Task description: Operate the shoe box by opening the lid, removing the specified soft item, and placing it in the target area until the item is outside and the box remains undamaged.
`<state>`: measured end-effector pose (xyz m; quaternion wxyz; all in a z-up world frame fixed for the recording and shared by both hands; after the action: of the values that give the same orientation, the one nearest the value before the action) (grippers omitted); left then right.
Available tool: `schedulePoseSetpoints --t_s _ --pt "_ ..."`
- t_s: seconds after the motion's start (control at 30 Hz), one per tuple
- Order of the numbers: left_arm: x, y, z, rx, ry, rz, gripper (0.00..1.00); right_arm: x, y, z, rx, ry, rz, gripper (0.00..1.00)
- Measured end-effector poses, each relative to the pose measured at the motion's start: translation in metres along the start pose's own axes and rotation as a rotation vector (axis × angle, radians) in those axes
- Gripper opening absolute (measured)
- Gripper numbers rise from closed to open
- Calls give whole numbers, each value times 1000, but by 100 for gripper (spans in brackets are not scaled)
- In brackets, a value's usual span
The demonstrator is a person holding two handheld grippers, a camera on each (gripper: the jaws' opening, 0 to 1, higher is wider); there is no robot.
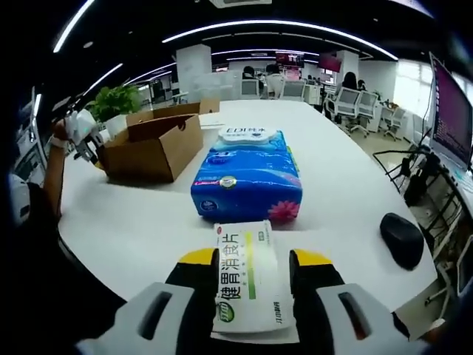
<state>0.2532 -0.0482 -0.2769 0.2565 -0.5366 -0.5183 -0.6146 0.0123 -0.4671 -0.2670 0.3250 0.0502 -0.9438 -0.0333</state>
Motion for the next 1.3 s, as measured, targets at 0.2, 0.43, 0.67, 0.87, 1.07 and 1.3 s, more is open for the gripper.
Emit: schedulePoseSetpoints --t_s 0.2,0.43,0.67,0.87,1.07,1.3 --pt "0 0 0 0 0 0 10 5 15 7 40 93 -34 56" --pt "0 0 0 -1 3 -1 10 18 16 26 50 171 -20 58" --pt "0 0 0 -3 5 -1 10 22 13 43 18 210 10 58" --pt "0 0 0 -4 5 -1 10 15 13 48 37 240 11 50" --pt "0 -1 0 -6 4 -1 10 12 12 46 -1 206 20 45" --pt "0 -1 0 -6 6 -1 10 13 0 46 -84 179 104 45"
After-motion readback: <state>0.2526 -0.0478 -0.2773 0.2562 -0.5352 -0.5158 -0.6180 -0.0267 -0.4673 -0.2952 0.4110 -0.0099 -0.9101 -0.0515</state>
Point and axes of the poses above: the point that each gripper's makers call its tool centre point, and the gripper's own axes: x roughly backward along the fingers, y roughly to its left, z roughly out of its underside, the point moved 5 cm from there along x, roughly backward along the fingers, and after that the axes turned 8 degrees about -z, right-handed, at the moved point
